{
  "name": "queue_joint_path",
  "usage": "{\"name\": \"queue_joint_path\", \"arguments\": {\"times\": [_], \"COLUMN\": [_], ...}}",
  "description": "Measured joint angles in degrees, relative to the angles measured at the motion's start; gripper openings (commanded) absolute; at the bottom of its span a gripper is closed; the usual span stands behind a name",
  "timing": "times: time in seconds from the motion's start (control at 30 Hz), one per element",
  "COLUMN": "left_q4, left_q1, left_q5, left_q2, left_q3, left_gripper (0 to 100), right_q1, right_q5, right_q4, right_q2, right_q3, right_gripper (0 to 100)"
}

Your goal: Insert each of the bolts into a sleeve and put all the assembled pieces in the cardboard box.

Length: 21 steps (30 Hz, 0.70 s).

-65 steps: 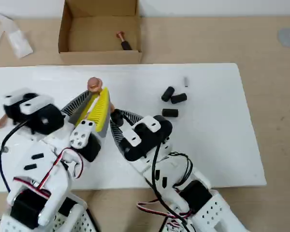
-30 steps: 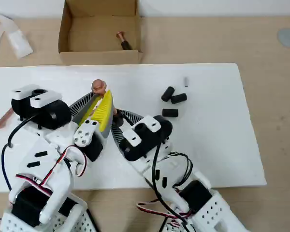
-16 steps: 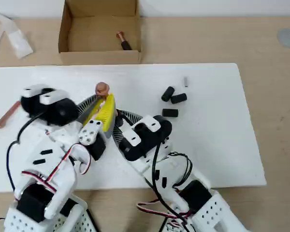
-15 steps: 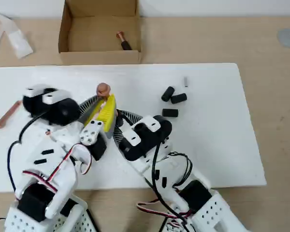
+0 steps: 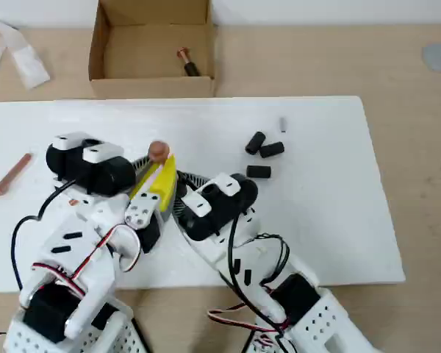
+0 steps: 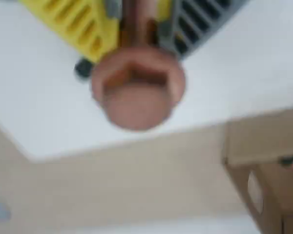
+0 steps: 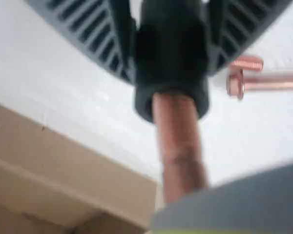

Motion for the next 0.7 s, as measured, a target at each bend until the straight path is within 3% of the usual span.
{"name": "queue_joint_path", "arguments": {"times": [0.33, 0.7], "left_q4": [16.4, 25.1], "left_q1": [-0.3, -0.3], "left_q5": [-0.4, -0.5], "left_q2": [0.0, 0.0], "left_q3": [-6.4, -14.5], "left_gripper": [13, 13], "right_q1": [0.2, 0.3], "right_q5": [-0.1, -0.6], "right_q4": [0.2, 0.3], "right_q2": [-0.1, -0.1], "right_q3": [-0.5, -2.1], "right_gripper": [0.9, 0.9]}}
